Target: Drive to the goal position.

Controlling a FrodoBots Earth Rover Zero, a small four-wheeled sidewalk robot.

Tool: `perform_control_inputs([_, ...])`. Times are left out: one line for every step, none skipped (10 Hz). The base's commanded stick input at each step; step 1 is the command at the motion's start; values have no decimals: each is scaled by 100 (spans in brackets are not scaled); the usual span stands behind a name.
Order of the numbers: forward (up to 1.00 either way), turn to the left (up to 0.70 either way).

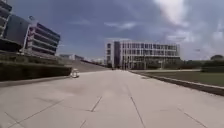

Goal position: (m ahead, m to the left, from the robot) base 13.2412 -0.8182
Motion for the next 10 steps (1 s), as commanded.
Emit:
perform_control_inputs([70, 0])
perform_control_inputs([70, 0])
perform_control_inputs([70, 0])
perform_control_inputs([70, 0])
perform_control_inputs([70, 0])
perform_control_inputs([70, 0])
perform_control_inputs([70, 0])
perform_control_inputs([70, 0])
perform_control_inputs([70, 0])
perform_control_inputs([70, 0])
